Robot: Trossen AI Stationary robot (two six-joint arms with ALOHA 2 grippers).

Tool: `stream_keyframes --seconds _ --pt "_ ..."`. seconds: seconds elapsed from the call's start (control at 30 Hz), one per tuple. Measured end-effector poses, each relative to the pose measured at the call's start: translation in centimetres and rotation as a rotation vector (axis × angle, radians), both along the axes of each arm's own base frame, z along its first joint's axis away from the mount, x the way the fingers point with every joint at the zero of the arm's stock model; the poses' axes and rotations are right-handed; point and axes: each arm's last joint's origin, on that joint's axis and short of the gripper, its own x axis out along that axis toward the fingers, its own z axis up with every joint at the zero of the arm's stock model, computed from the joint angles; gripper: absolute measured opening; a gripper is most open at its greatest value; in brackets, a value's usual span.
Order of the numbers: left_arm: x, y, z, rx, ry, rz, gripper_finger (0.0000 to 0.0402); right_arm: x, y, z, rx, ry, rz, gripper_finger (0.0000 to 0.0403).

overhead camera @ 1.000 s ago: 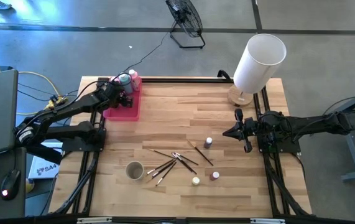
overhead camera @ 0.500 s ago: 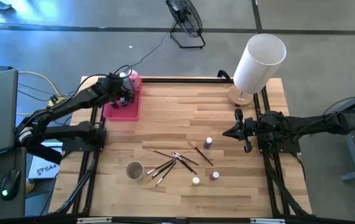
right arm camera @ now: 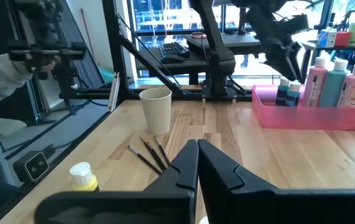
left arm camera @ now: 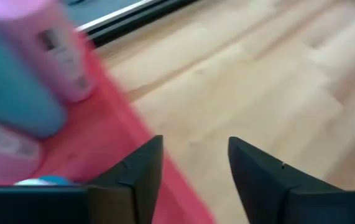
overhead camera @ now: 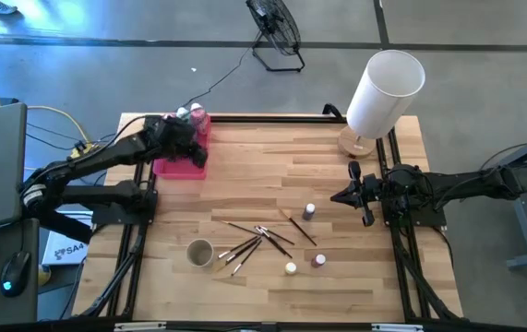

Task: Pick & Place Paint Supplies
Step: Move the small blue paint bottle to the center of the table

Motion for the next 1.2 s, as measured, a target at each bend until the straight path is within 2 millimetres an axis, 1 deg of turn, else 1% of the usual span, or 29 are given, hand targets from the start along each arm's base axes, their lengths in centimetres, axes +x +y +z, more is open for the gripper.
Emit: stream_keyframes --seconds 0.1,0.23,0.37,0.53,0.7,0.8,0.93,1.2 --pt "0.6 -2.4 0.7 0.035 -0.027 -0.113 0.0136 0.0 0.0 0.0 0.007 0.004 0.000 0.0003" --pt "0.7 -5.6 1.7 0.092 -0.084 -0.255 0.0095 0.0 0.0 -0.1 0.006 0.011 0.000 0.0003" --pt "1.0 -8.6 2.7 0.125 -0.179 -0.426 0.0066 0.0 0.0 -0.1 0.006 0.011 0.000 0.0003" --pt "1.5 -12.2 4.0 0.230 -0.300 -0.699 0.0046 0.0 0.0 -0.1 0.006 0.011 0.000 0.0003" --pt "1.3 -15.3 4.9 0.337 -0.389 -0.937 0.0040 0.0 0.0 -0.1 0.006 0.011 0.000 0.0003" --pt "0.9 -16.5 5.1 0.364 -0.412 -1.022 0.0040 0.0 0.0 -0.1 0.006 0.011 0.000 0.0003" --pt "0.5 -17.4 5.1 0.356 -0.423 -1.077 0.0039 0.0 0.0 -0.1 0.006 0.011 -0.003 0.0003" --pt "0.4 -17.5 5.1 0.340 -0.427 -1.074 0.0039 0.0 0.0 -0.1 0.004 0.011 -0.008 0.0003"
